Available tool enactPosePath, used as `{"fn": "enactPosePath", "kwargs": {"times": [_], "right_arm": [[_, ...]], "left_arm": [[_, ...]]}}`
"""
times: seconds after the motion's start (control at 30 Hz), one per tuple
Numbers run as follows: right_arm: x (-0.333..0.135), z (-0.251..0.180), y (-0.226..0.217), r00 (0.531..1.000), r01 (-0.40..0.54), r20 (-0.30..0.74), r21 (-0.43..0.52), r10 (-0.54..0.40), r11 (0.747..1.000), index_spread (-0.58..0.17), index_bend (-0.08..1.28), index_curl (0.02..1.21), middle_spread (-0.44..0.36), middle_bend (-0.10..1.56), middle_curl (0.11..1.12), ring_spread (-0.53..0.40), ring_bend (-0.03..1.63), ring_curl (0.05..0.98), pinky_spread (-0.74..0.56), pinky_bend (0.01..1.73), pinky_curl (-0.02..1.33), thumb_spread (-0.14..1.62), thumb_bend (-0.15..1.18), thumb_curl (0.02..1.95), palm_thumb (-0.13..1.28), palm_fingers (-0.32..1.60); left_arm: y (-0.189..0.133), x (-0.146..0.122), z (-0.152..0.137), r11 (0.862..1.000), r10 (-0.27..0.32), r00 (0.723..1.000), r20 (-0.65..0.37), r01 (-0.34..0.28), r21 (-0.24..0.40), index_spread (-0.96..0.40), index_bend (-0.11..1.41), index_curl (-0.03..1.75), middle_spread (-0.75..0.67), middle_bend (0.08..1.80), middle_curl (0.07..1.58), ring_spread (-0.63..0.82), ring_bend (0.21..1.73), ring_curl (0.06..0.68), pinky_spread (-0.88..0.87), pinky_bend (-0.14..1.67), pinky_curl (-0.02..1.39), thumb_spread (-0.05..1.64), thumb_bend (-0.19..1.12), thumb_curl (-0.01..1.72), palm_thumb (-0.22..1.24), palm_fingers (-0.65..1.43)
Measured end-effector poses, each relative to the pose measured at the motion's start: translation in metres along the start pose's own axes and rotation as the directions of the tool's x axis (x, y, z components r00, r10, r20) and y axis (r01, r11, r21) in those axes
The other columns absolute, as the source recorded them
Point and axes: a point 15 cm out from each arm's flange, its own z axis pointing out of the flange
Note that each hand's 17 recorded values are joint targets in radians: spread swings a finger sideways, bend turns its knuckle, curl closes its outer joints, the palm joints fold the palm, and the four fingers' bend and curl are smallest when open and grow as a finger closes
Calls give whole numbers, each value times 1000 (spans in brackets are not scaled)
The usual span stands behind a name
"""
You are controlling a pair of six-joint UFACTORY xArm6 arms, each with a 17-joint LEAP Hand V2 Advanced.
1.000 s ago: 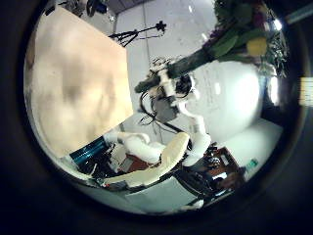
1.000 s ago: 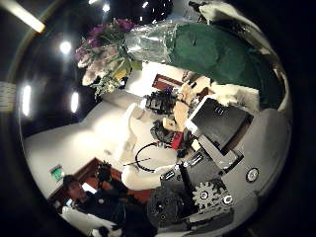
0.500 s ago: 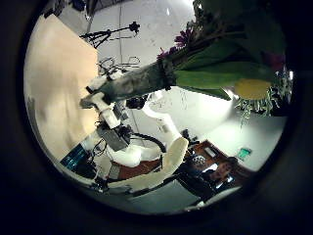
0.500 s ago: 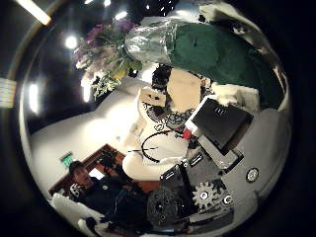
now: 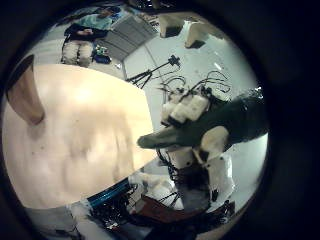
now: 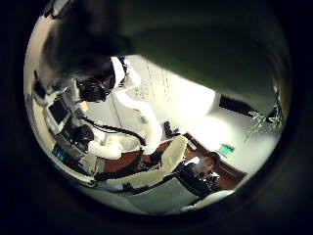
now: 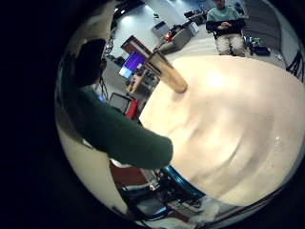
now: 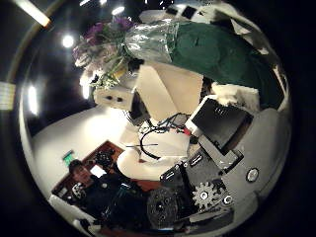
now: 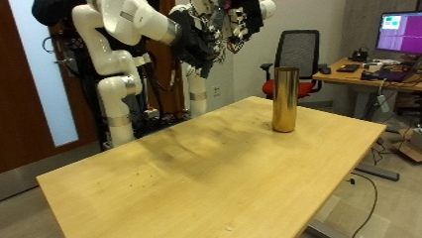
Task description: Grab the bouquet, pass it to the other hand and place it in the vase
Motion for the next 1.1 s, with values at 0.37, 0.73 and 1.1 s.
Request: {"fn": "enactPosePath", "kwargs": {"times": [0.37,0.73,1.1], "right_arm": [[13,4,-1,999,-11,-32,6,11,1000,-280,1023,1044,-125,1372,750,-194,1427,641,-294,1024,1089,161,-26,920,1153,1128],[28,-3,-6,998,-33,-61,41,35,999,-323,596,927,-219,1052,656,-252,1307,575,-452,1065,885,682,-50,714,845,830],[46,-12,-2,994,-106,-18,47,107,993,-317,106,440,149,325,352,141,650,285,247,681,609,917,-42,509,673,-171]], "left_arm": [[-13,5,4,998,-57,995,-77,57,0,-25,119,267,-388,928,616,-355,914,264,-405,623,379,863,1,367,519,912],[-36,16,-13,988,4,992,-125,16,154,-453,427,364,-543,983,883,-455,1329,499,-661,1061,558,602,-3,569,1070,1115],[-38,32,-25,977,89,994,-67,-75,198,-695,547,725,-543,1072,993,-434,1398,561,-643,1044,589,195,-18,761,1148,1016]]}}
